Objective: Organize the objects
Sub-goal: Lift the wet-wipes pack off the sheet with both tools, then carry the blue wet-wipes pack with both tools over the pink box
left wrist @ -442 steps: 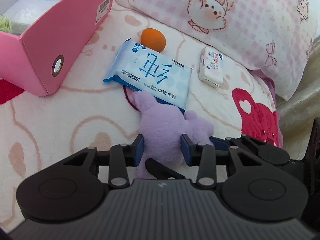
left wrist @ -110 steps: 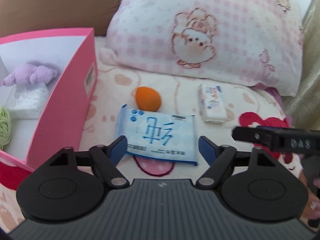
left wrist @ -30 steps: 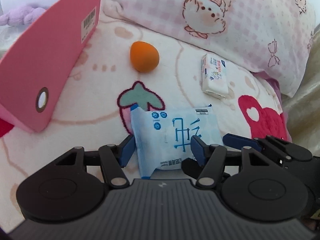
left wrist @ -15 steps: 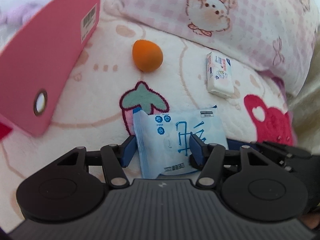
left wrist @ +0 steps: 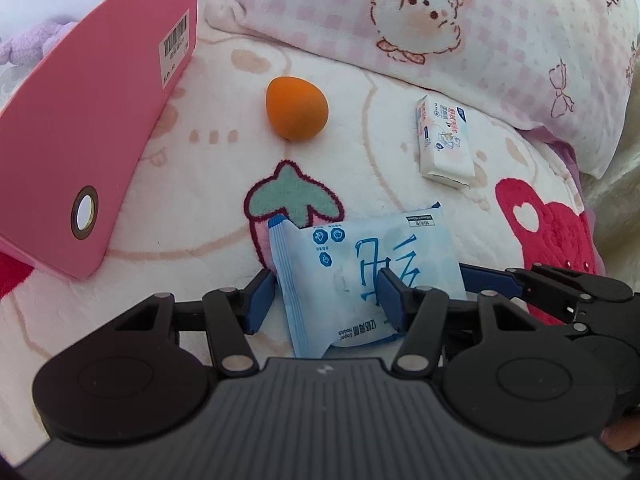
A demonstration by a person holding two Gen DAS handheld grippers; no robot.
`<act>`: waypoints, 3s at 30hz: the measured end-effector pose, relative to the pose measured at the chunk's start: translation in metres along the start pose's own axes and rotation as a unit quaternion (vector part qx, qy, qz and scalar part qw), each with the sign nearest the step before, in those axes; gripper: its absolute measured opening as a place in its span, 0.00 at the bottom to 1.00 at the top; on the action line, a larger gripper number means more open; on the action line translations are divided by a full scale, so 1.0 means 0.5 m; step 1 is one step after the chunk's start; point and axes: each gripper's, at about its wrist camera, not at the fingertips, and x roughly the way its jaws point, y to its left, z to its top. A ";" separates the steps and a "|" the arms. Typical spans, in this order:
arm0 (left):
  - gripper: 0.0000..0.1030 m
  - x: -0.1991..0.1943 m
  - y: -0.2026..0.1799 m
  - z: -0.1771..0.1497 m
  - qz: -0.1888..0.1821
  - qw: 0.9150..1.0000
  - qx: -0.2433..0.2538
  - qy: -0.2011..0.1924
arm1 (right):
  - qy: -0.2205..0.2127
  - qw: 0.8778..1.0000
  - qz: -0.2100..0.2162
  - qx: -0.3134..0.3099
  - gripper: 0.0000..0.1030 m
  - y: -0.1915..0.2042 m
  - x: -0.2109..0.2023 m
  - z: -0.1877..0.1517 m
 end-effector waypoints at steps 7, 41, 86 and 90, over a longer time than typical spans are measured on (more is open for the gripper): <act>0.50 -0.002 -0.003 -0.002 0.004 1.000 -0.005 -0.003 | -0.003 1.000 -0.004 -0.014 0.64 0.009 0.000 -0.001; 0.44 -0.117 -0.011 -0.048 -0.007 0.999 -0.042 -0.018 | -0.024 0.997 0.009 -0.079 0.84 0.125 -0.075 -0.042; 0.48 -0.460 0.017 -0.060 -0.055 0.998 0.008 0.026 | -0.002 0.990 0.070 -0.119 0.87 0.325 -0.368 -0.053; 0.49 -0.484 0.022 -0.052 -0.053 0.998 0.015 0.018 | -0.007 0.990 0.078 -0.119 0.87 0.335 -0.382 -0.048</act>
